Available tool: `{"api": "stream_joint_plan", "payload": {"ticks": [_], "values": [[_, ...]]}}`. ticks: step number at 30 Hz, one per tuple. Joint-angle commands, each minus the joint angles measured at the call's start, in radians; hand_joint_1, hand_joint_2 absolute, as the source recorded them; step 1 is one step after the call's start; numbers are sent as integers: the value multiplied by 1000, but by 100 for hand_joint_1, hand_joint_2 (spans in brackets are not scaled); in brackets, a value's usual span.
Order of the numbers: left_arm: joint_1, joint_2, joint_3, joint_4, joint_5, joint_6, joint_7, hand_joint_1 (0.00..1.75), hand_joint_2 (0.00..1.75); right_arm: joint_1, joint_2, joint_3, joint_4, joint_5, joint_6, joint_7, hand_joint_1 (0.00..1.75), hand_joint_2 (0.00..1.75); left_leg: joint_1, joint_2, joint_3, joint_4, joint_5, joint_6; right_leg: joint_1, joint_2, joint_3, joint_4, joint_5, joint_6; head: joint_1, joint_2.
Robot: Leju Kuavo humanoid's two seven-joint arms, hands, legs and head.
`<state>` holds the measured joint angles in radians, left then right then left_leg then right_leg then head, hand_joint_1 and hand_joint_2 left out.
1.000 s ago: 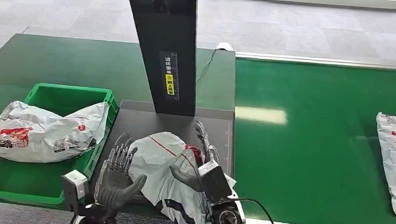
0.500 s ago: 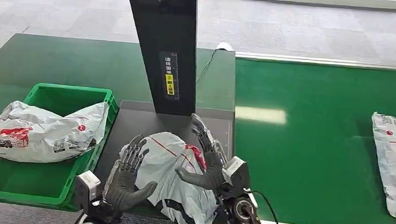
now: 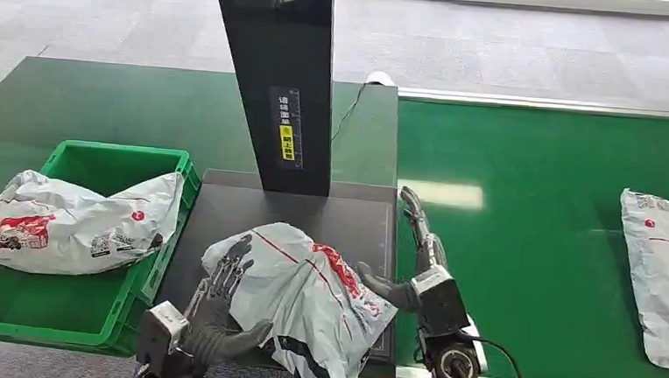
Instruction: Moved the parcel from conveyor to table for the left to box.
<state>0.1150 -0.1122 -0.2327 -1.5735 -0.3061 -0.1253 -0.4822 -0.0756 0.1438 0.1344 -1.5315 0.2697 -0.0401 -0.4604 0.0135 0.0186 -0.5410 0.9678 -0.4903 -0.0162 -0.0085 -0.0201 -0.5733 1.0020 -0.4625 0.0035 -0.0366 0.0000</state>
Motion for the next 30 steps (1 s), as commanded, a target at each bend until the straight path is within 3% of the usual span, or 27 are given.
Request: {"api": "stream_joint_plan", "payload": {"ticks": [1,18,19,20,24,30], "values": [[13,-4,-9,-18,-69,58,-10,0,175,52,17,-129,-102,4,-4,9,0,175,0,-3,1,0,0,1,0,0,1,-1,0,0,0,0],[11,9,-33,-26,-161,107,-25,0,175,45,35,-158,-91,-42,-5,12,0,175,0,-1,1,-1,0,1,0,1,1,-1,0,0,0,0],[-22,86,-121,-22,-337,221,47,0,175,42,55,-205,-78,-75,-47,54,0,175,0,-1,1,-1,0,1,0,1,1,-1,0,0,0,0],[-52,84,-179,13,-617,246,96,0,175,35,41,-219,-62,-78,-46,57,0,175,0,-1,1,-1,0,1,0,0,1,-1,0,0,0,0],[-159,108,-269,160,-682,178,132,0,175,13,45,-246,-27,-62,-23,54,0,175,0,-7,1,-2,2,1,0,-4,2,-3,1,0,0,0],[-332,109,-370,477,-812,37,256,0,175,18,73,-261,-29,-57,5,74,0,175,-1,-4,3,-2,2,1,-1,-2,3,-2,1,0,0,0]]}}
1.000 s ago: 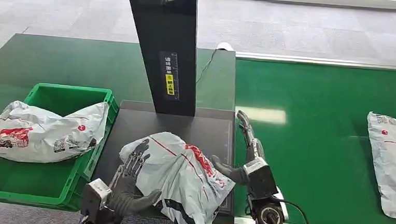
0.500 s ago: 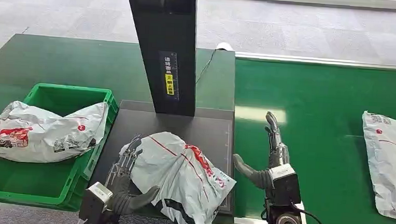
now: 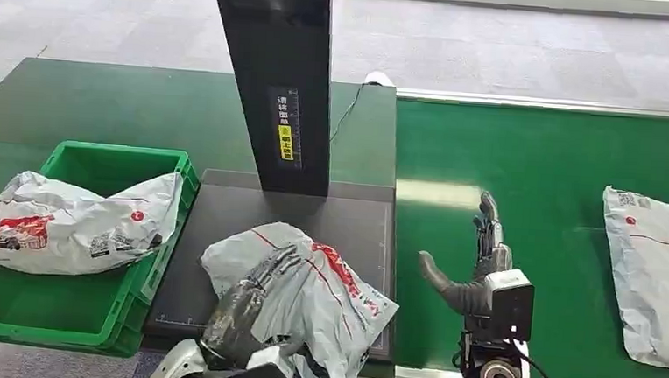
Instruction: Moved the parcel from conveyor to table for the left to box.
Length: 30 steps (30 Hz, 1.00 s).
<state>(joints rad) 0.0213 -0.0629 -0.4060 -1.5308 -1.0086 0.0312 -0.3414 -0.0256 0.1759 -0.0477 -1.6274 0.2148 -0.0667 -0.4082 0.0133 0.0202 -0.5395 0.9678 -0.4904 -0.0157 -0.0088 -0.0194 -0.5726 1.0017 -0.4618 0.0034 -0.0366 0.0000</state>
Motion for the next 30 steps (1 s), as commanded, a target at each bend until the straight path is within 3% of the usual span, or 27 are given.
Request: {"api": "stream_joint_plan", "payload": {"ticks": [1,4,19,20,21,22,23,30], "values": [[-255,57,-203,464,-118,-121,118,0,175,-28,44,-78,67,-3,34,23,0,175,0,-7,2,-3,3,0,0,-4,3,-2,1,0,0,0],[-290,47,-197,497,-151,-45,121,0,175,-1,53,-81,45,0,36,23,0,175,0,-6,2,-2,2,1,0,-3,3,-2,1,0,0,0],[-303,28,-169,535,-173,-118,188,0,175,27,68,-99,11,10,52,30,0,175,-2,-3,11,-1,1,4,-3,1,14,-1,1,2,0,0],[-305,29,-168,534,-173,-118,188,26,175,29,68,-99,9,10,52,30,0,175,-2,-3,8,-2,3,4,-3,1,12,-2,4,2,0,0],[-305,29,-163,527,-170,-112,188,155,175,33,68,-99,5,9,51,30,0,175,-2,-3,9,-1,2,5,-3,1,12,-2,3,2,0,0],[-303,31,-159,516,-166,-102,181,168,175,36,68,-99,2,9,51,30,0,175,-2,-3,12,-1,1,4,-3,0,16,-1,1,2,0,0],[-304,33,-159,510,-165,-95,176,175,175,38,68,-100,0,9,50,30,0,175,-2,-3,6,-1,4,5,-3,1,9,-2,5,2,0,0],[-310,45,-126,457,-162,46,125,175,175,53,61,-101,-18,10,56,22,0,175,-2,-3,10,-2,2,4,-2,1,13,-2,3,2,0,0]]}}
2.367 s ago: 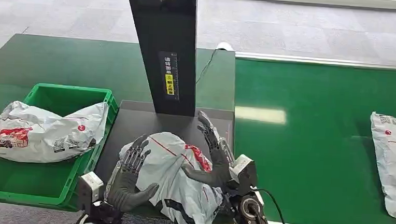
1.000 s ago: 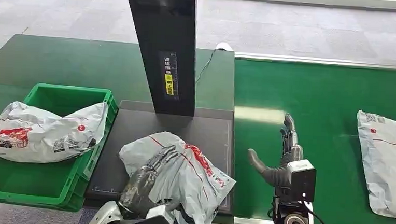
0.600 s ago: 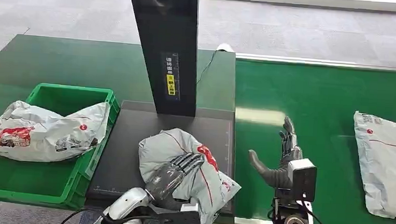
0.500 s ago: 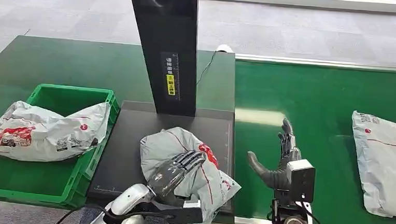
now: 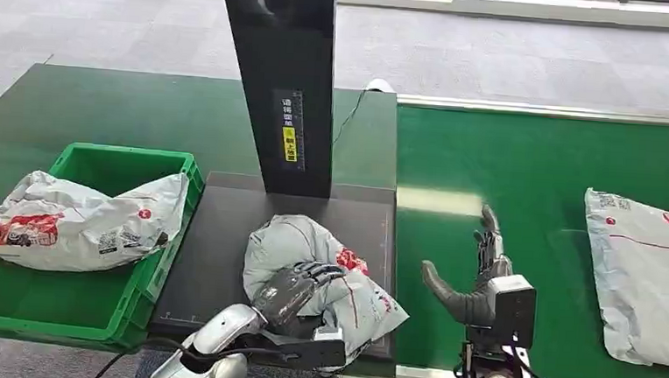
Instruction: Moved the parcel from conveyor to table for the left to box.
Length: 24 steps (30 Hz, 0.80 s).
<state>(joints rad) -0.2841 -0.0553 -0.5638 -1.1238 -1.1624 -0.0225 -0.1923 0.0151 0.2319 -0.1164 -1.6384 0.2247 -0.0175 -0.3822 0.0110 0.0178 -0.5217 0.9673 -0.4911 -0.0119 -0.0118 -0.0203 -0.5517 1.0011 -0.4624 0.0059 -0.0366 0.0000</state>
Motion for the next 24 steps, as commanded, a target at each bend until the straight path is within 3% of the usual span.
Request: {"api": "stream_joint_plan", "payload": {"ticks": [1,9,12,15,19,22,24], "values": [[-8,36,42,48,-3,121,-35,175,175,8,2,-31,-3,-1,8,-6,0,175,0,0,-5,0,1,0,1,2,-5,0,2,-1,0,0],[-8,43,88,6,56,169,-71,175,175,0,-9,-23,1,-8,7,-9,0,175,0,1,-8,0,1,0,1,3,-11,-1,2,-1,0,0],[31,48,163,-79,73,354,-86,175,175,3,-19,-1,-4,-17,4,-24,0,175,0,2,-10,0,1,1,1,4,-12,-1,1,0,0,0],[46,47,199,-153,90,445,-117,175,175,-15,-32,14,14,-25,-3,-24,0,175,1,3,-12,0,0,0,1,4,-14,0,1,0,0,0],[48,55,204,-193,84,462,-121,175,175,-29,-37,20,29,-32,-8,-24,0,175,1,2,-15,1,0,0,1,3,-17,0,1,0,0,0],[78,61,234,-279,51,662,-184,175,175,-36,-46,44,41,-48,-17,-28,0,175,1,3,-15,1,0,0,1,5,-17,0,1,0,0,0],[108,66,259,-364,16,721,-207,175,175,-44,-51,58,55,-54,-20,-30,0,175,1,3,-16,1,0,0,1,5,-18,0,1,0,0,0]]}}
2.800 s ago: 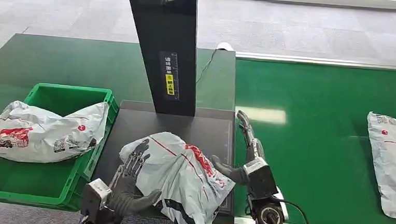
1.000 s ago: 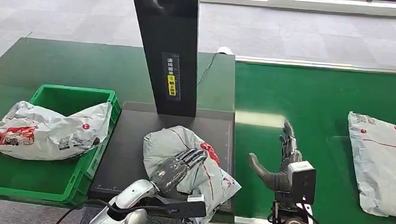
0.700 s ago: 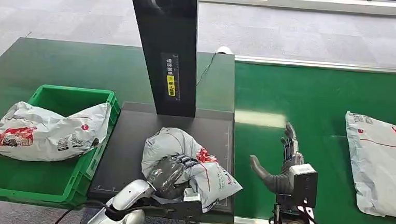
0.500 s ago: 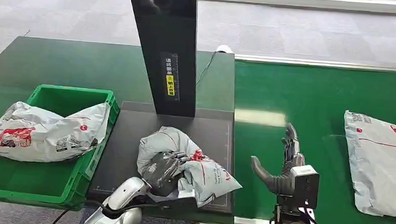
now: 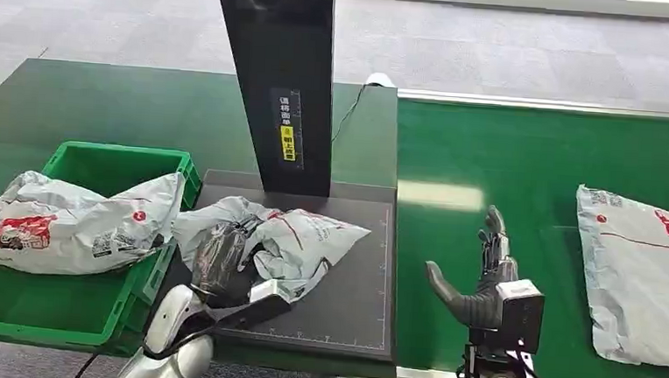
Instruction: Moved the parcel from conveyor to table for the left to box.
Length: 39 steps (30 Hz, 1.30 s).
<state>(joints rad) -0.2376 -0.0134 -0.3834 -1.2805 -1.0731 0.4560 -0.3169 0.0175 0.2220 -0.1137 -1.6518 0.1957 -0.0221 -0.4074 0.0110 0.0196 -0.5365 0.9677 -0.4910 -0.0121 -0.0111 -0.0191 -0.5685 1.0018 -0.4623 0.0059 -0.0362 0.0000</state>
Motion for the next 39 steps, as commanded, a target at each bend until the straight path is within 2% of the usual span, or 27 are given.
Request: {"api": "stream_joint_plan", "payload": {"ticks": [1,3,4,9,12,15,17,19,20,21,22,34,35,36,39], "values": [[94,-8,141,-277,-76,242,-152,175,175,-52,-44,62,77,-28,-20,-7,0,175,0,2,-1,0,0,0,0,4,-2,0,1,0,0,0],[132,-62,228,-363,-42,242,-273,175,175,-54,-45,68,84,-30,-24,-9,0,175,1,3,-2,1,-1,0,1,5,-3,0,1,0,0,0],[154,-121,303,-414,-25,242,-381,175,175,-55,-44,70,88,-30,-26,-10,0,175,1,4,-2,0,-1,1,1,6,-3,-1,1,0,0,0],[154,-121,303,-414,-25,242,-381,175,175,-55,-44,70,88,-30,-26,-10,0,175,1,1,-4,0,-1,1,1,4,-4,-1,1,0,0,0],[156,-147,343,-565,-39,242,-381,175,175,-55,-45,71,96,-32,-29,-14,0,175,1,1,-5,1,0,1,1,4,-5,-1,1,0,0,0],[141,-185,466,-601,-54,242,-381,175,175,-46,-45,75,97,-33,-33,-20,0,175,2,1,-6,2,-1,1,2,4,-6,0,1,0,0,0],[105,-248,654,-521,-87,242,-381,175,175,-19,-38,73,71,-30,-40,-25,0,175,1,1,-4,0,0,0,1,3,-5,0,1,0,0,0],[80,-216,704,-435,-89,242,-270,175,175,0,-32,67,45,-25,-45,-26,0,175,0,1,-3,0,0,0,1,3,-4,-1,0,0,0,0],[69,-176,709,-346,-138,242,-110,175,175,8,-29,62,30,-16,-47,-22,0,175,0,0,-2,-1,0,0,0,1,-3,-1,0,0,0,0],[67,-114,662,-289,-160,219,58,175,175,14,-26,54,15,-8,-49,-17,0,175,0,-1,-1,-3,1,0,0,1,-2,-2,1,-1,0,0],[62,-72,625,-262,-148,234,101,175,175,18,-27,52,5,-5,-46,-13,0,175,-1,-2,-1,-3,1,0,0,0,-2,-2,0,-1,0,0],[72,-66,593,-274,-162,242,140,175,175,13,-23,46,10,-3,-43,-9,0,175,1,0,-4,0,0,0,1,1,-4,-1,0,0,0,0],[68,-66,621,-250,-238,178,279,175,175,12,-22,43,9,1,-41,-9,0,175,0,0,-4,0,0,0,1,1,-4,-1,0,0,0,0],[60,-40,624,-213,-246,140,346,175,175,9,-22,40,7,5,-37,-7,0,175,1,-1,-4,-1,1,0,1,0,-4,-1,0,-1,0,0],[29,-5,675,-78,-279,97,421,175,175,-3,-21,40,19,11,-20,2,0,175,0,0,-2,-2,1,0,1,2,-4,-2,1,-1,0,0]]}}
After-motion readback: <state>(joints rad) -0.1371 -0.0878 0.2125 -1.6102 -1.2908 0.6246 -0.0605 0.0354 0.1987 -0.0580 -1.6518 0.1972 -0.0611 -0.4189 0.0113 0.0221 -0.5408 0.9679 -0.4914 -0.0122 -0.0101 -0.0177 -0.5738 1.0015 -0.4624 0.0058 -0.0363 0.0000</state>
